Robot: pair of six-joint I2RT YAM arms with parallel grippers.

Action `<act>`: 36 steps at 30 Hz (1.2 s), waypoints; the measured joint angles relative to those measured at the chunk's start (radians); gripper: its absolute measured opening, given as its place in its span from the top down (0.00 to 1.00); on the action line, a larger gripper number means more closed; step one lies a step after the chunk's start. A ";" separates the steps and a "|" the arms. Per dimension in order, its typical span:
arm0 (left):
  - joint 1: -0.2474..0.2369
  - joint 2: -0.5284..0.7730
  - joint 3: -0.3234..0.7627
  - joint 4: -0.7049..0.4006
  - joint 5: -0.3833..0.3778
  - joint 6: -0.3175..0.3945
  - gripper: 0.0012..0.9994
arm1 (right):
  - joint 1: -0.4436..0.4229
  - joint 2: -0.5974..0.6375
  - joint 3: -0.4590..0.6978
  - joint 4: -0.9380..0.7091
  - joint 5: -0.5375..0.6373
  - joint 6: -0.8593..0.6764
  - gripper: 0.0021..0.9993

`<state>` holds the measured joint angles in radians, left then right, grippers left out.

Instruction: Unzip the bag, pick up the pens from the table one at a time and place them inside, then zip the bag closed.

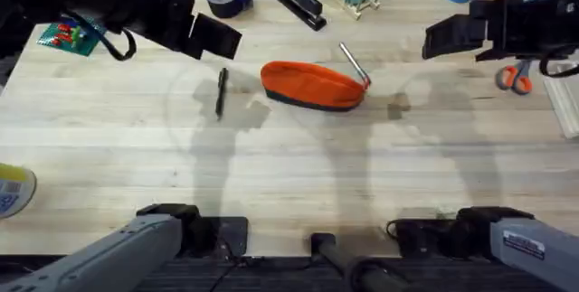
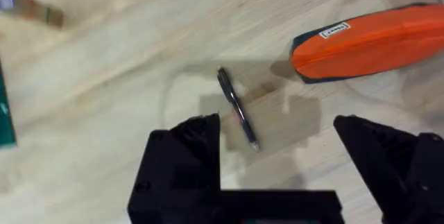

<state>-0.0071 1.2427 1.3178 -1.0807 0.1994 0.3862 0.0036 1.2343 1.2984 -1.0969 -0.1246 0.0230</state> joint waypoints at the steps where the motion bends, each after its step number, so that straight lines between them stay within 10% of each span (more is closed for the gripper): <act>1: 0.000 0.000 0.000 0.003 0.011 0.034 0.01 | 0.000 0.000 0.000 0.000 0.000 0.000 0.00; 10: 0.000 0.017 0.002 0.066 0.183 0.324 0.01 | 0.000 0.000 0.000 0.000 0.000 0.000 0.00; 25: 0.063 0.203 0.004 0.141 0.686 0.771 0.01 | 0.000 0.000 0.000 0.000 0.000 0.000 0.00; 36: 0.091 0.353 0.005 0.315 0.933 0.884 0.01 | 0.000 0.000 0.000 0.000 0.000 0.000 0.00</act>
<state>0.0841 1.5956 1.3231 -0.7653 1.1320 1.2703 0.0036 1.2346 1.2984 -1.0966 -0.1246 0.0228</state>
